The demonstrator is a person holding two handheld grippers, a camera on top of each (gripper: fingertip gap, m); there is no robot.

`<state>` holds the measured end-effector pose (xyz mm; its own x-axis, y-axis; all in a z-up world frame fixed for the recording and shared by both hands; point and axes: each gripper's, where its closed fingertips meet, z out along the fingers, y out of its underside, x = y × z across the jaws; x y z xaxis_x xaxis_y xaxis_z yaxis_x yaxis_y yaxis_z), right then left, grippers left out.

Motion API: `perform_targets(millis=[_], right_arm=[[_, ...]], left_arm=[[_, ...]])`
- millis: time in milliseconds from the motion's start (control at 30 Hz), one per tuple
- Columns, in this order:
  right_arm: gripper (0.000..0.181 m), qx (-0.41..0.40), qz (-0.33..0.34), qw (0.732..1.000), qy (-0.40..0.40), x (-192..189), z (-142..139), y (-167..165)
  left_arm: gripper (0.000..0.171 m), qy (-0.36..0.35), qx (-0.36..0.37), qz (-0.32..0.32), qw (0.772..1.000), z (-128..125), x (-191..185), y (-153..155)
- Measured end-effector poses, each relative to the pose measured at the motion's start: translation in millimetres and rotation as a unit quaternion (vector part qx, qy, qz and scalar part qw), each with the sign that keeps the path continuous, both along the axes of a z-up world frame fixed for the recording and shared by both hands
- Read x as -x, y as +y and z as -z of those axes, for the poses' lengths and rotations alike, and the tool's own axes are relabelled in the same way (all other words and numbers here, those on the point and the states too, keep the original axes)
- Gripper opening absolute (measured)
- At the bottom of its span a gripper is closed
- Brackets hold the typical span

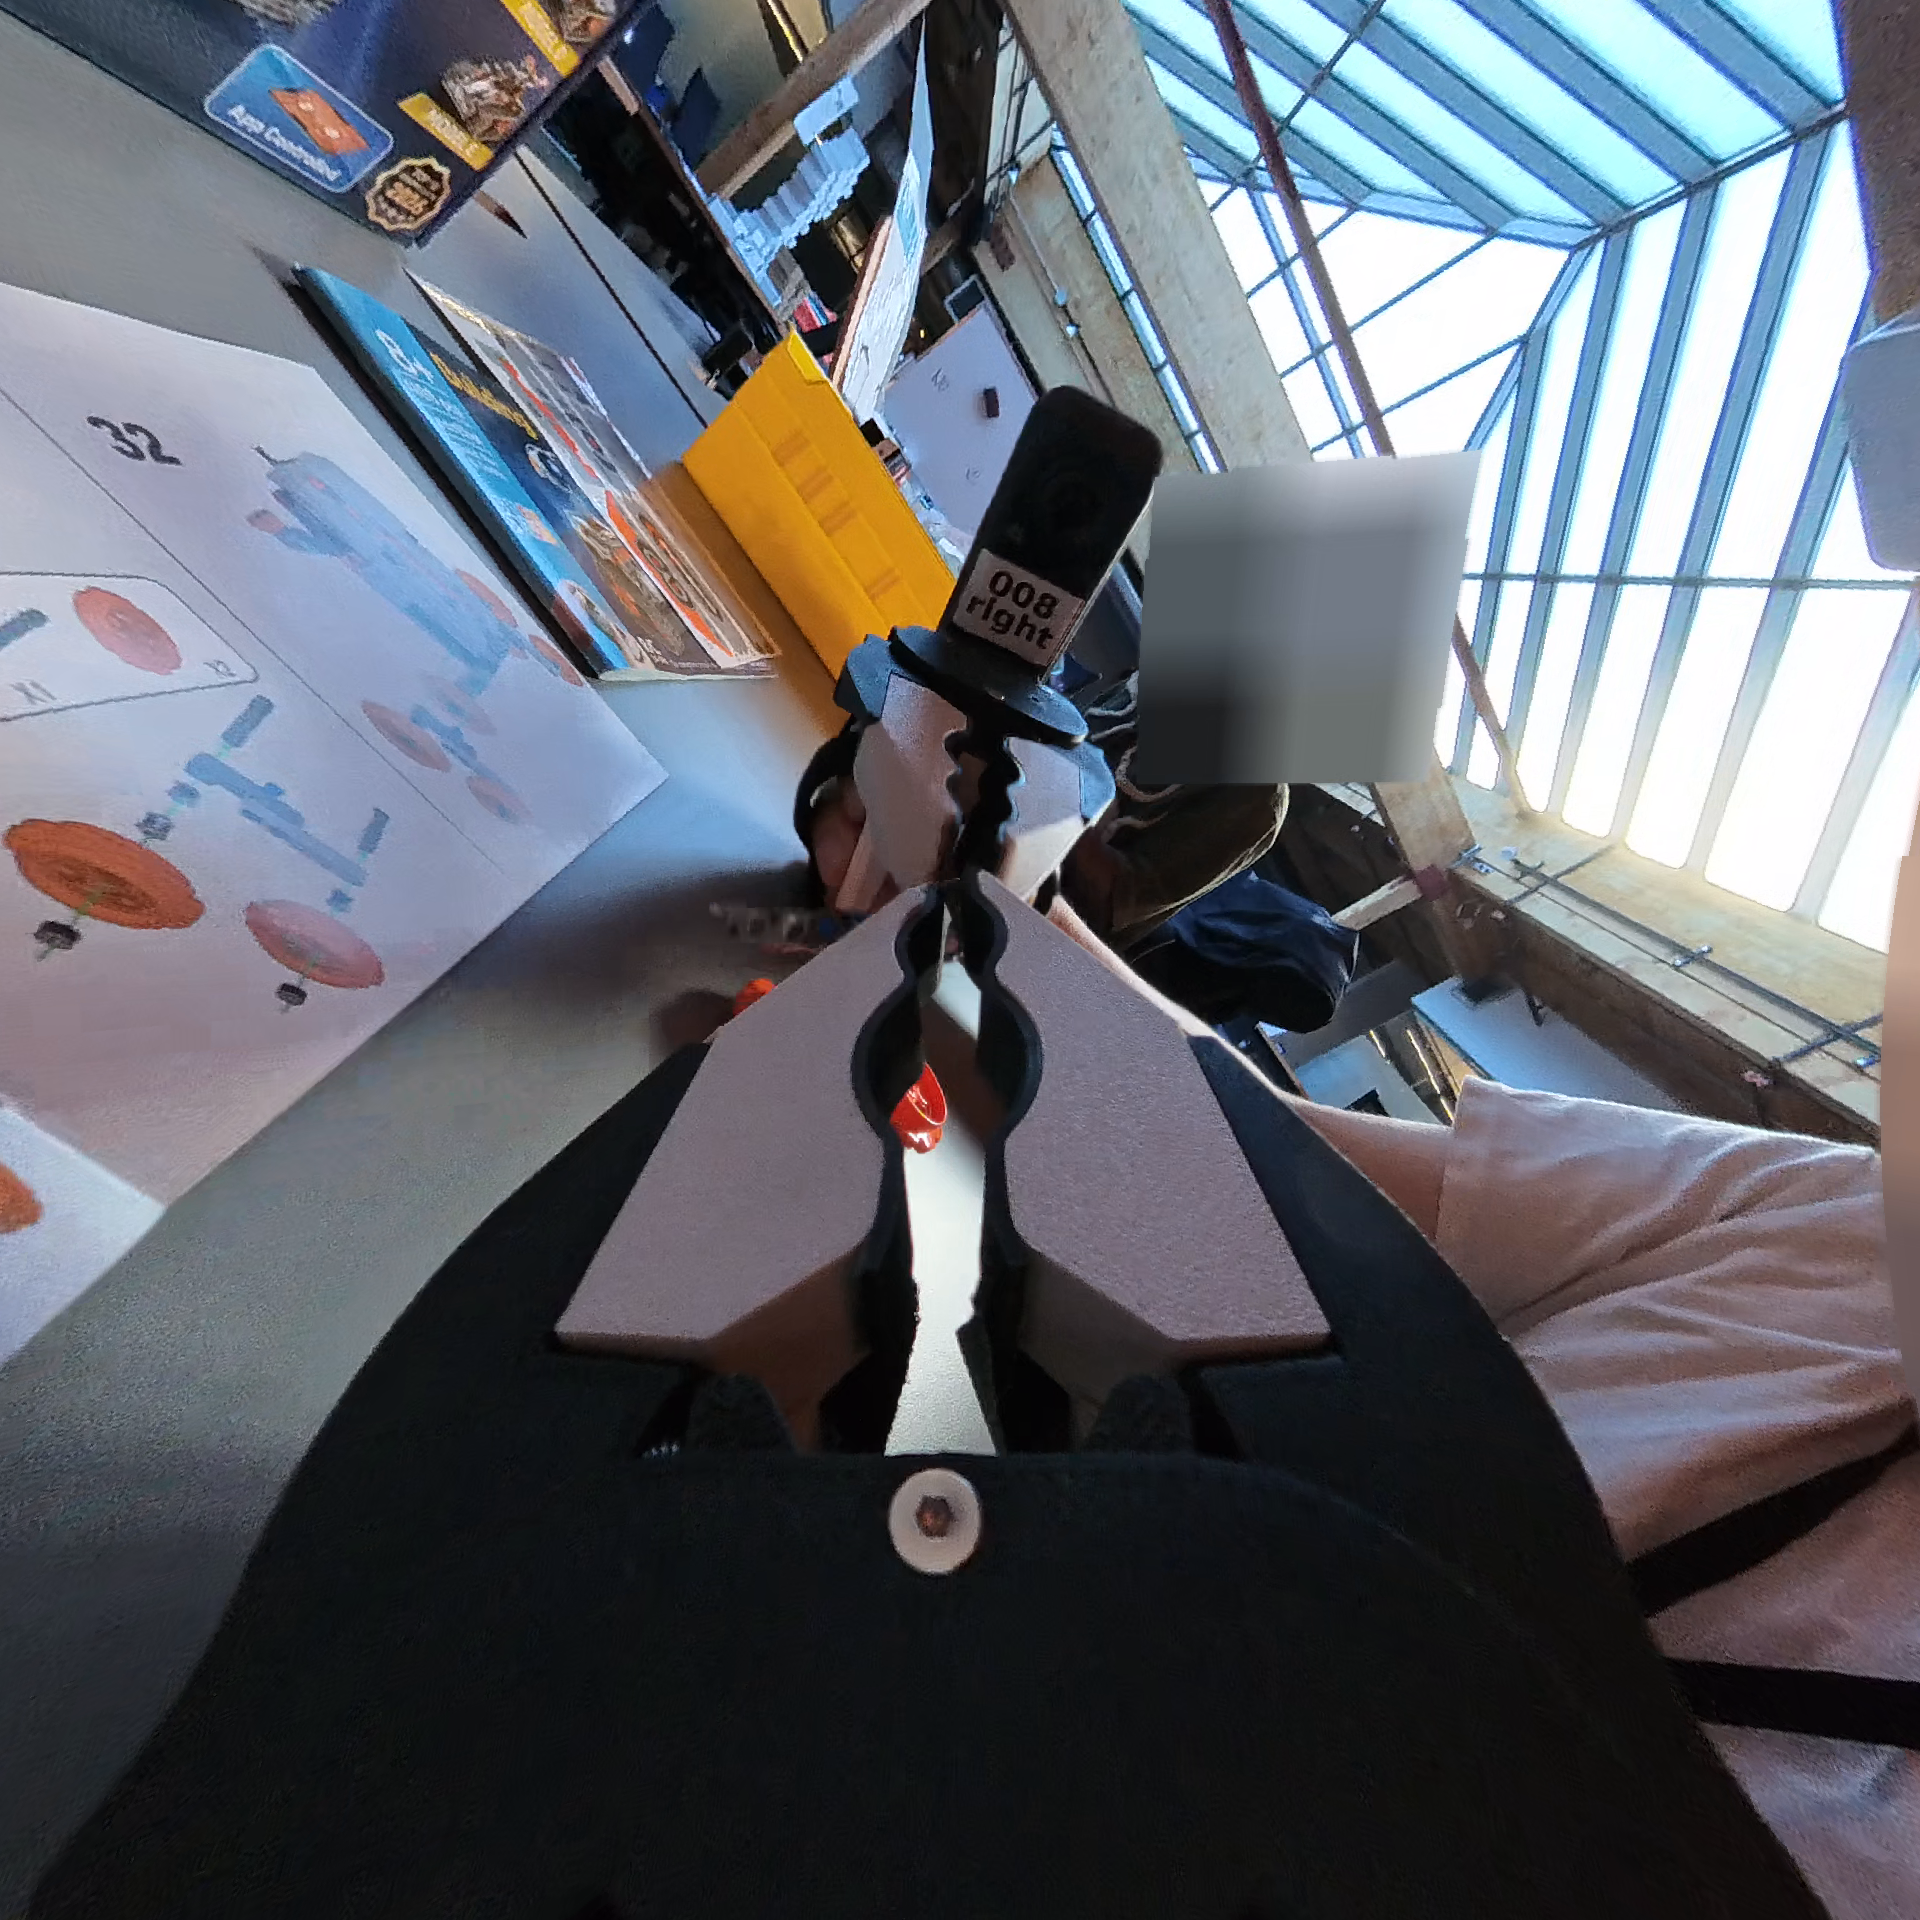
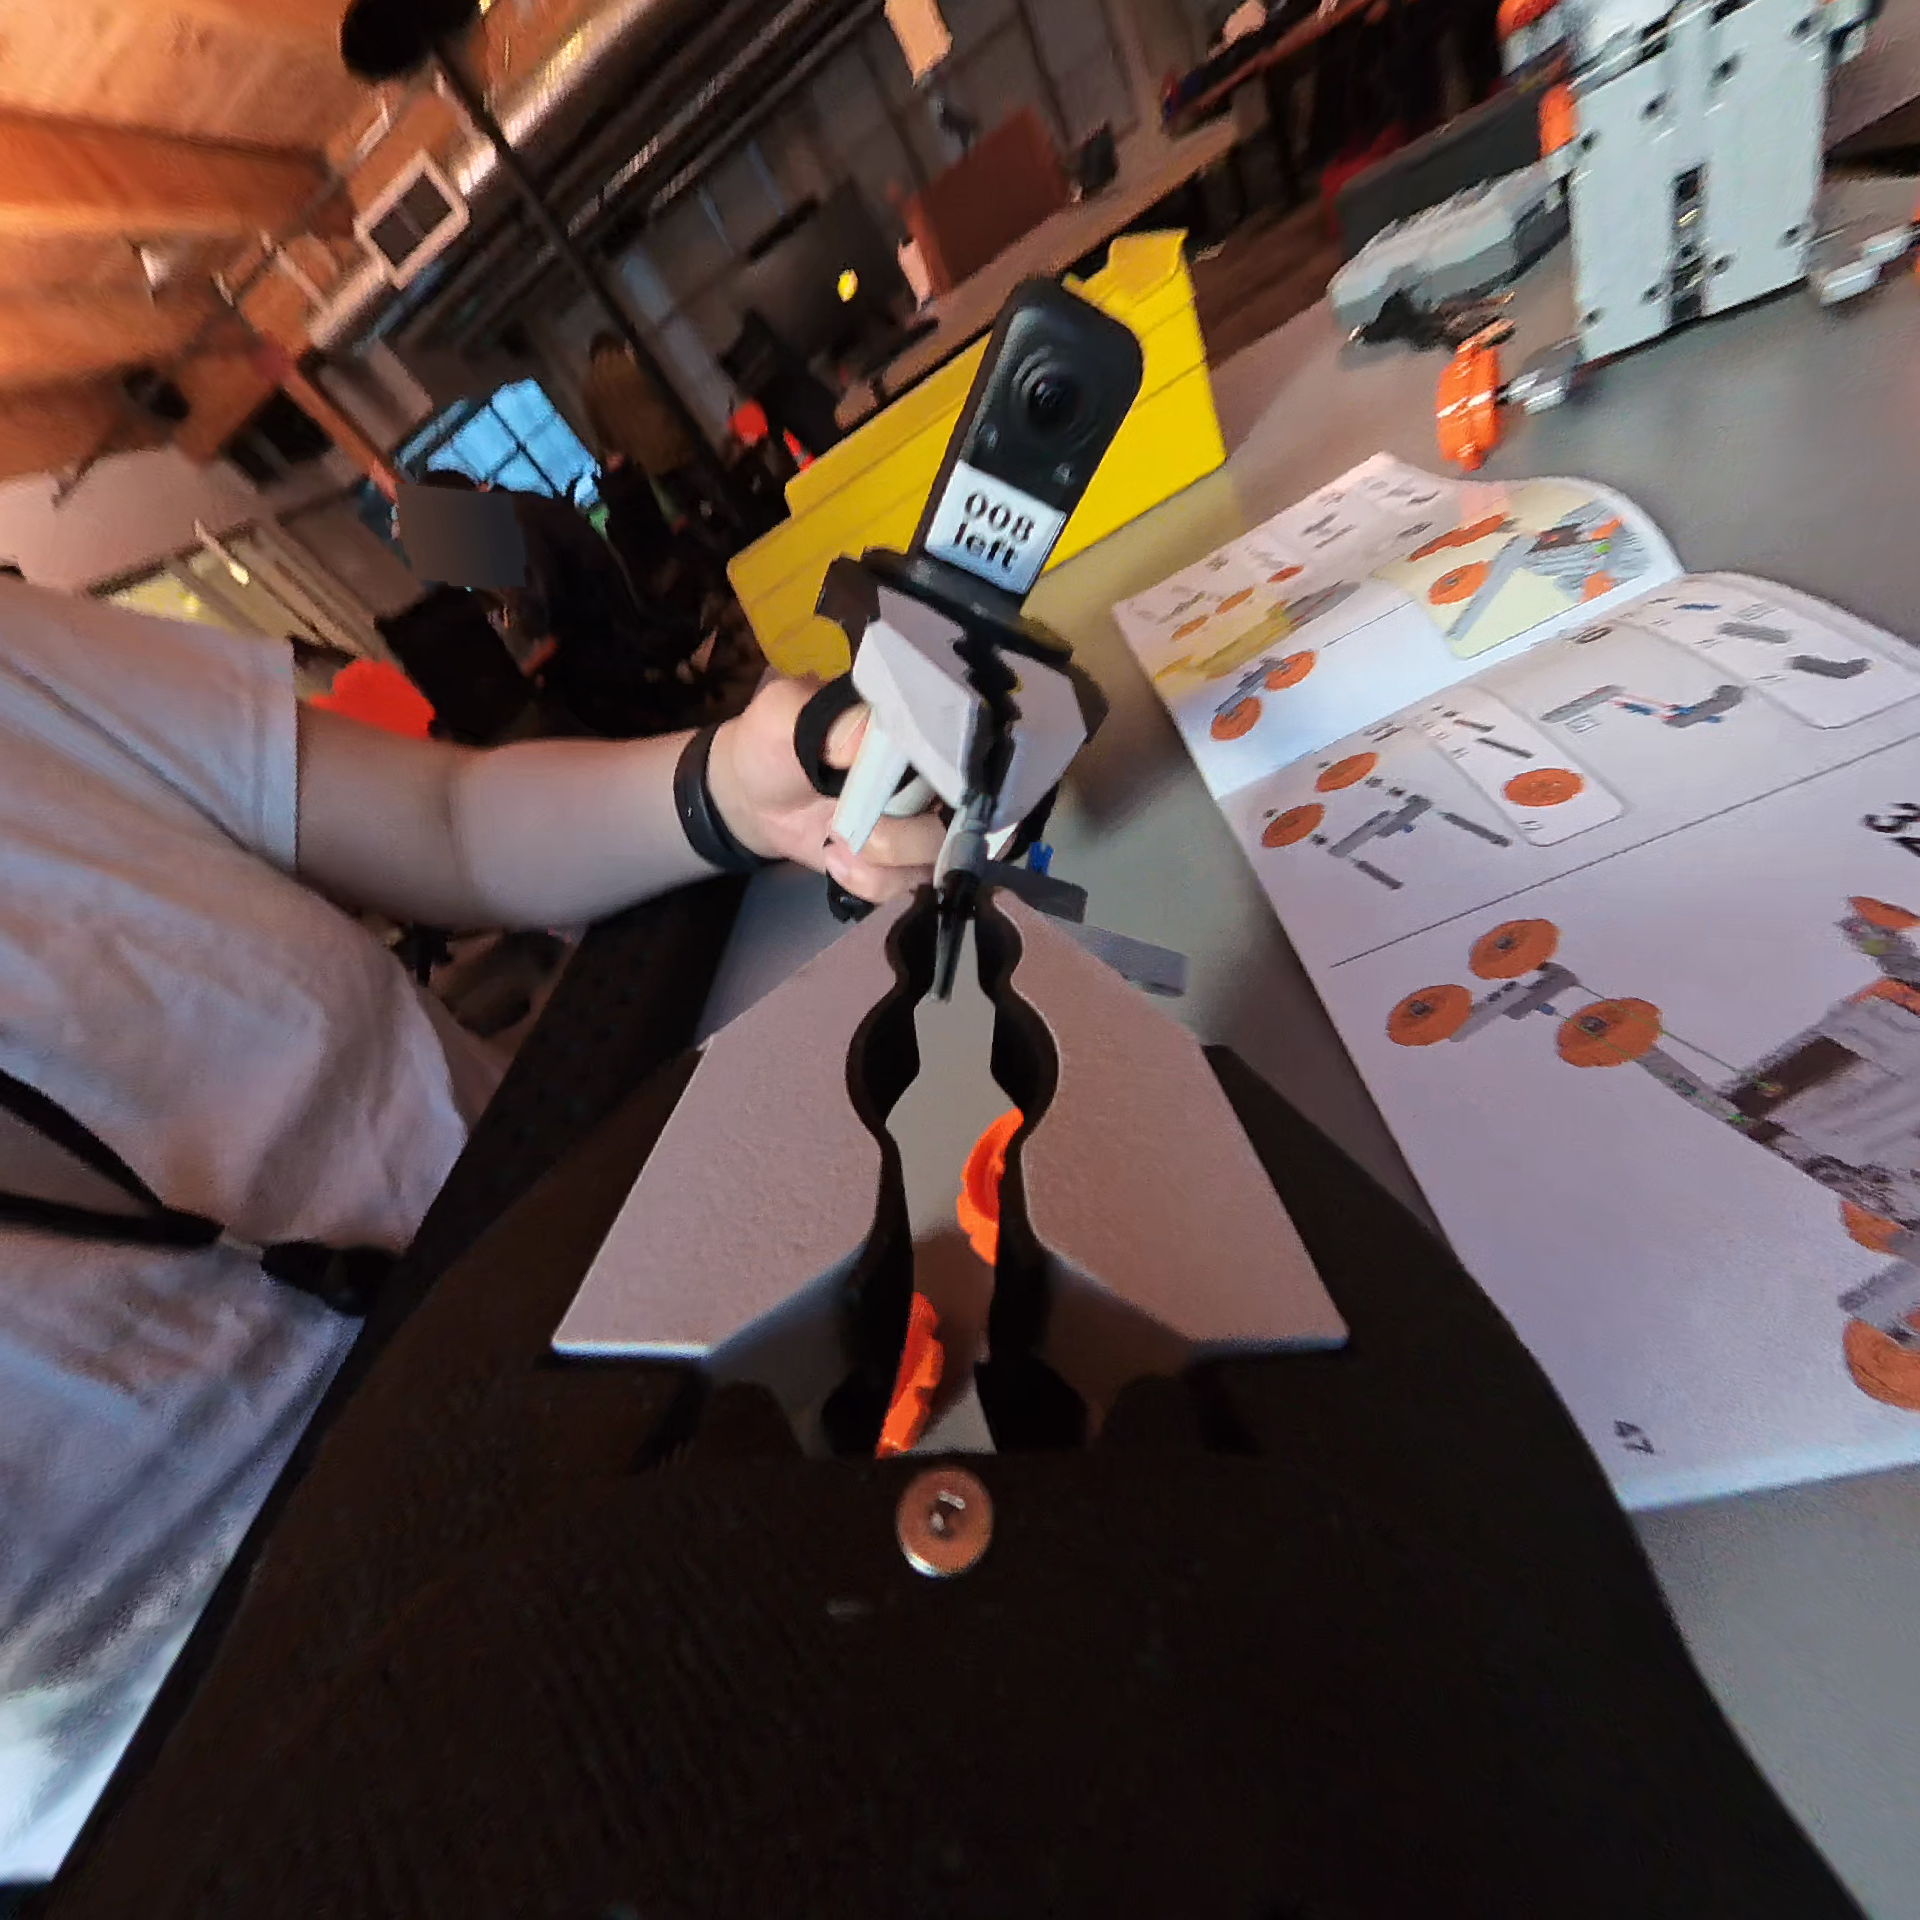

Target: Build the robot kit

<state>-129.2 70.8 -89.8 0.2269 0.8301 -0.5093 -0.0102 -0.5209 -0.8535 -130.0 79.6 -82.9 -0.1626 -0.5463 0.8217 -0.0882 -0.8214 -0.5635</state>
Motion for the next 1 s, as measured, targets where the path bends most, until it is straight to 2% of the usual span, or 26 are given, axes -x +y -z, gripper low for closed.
perform_targets(millis=[133, 400, 533, 667, 800, 1000], right_arm=[[0.005, 0.012, 0.014, 1.000, 0.018, -4.7, -2.7, 5.2], [0.005, -0.016, 0.002, 1.000, -0.018, -2.3, 1.2, 5.2], [0.005, -0.027, -0.010, 0.998, -0.051, -5.9, 7.5, 3.5], [0.005, -0.054, 0.000, 0.994, -0.096, -8.9, 13.3, 0.5], [0.004, -0.088, 0.000, 0.987, -0.132, -11.7, 7.0, -2.2], [0.004, -0.102, 0.009, 0.986, -0.134, -18.3, -6.8, -5.4]], left_arm=[[0.000, 0.002, 0.001, -0.003, 1.000, 0.5, -0.5, 1.1], [0.000, 0.000, 0.011, -0.007, 1.000, -0.1, -1.4, 4.3], [0.000, 0.021, 0.013, 0.003, 1.000, 5.3, -5.0, 2.2], [0.000, 0.051, -0.040, 0.010, 0.998, 8.7, -9.1, -2.4], [0.000, 0.068, -0.082, 0.014, 0.994, 7.8, -9.3, -6.9], [0.001, 0.058, -0.133, 0.021, 0.989, -5.5, -12.9, -12.0]])
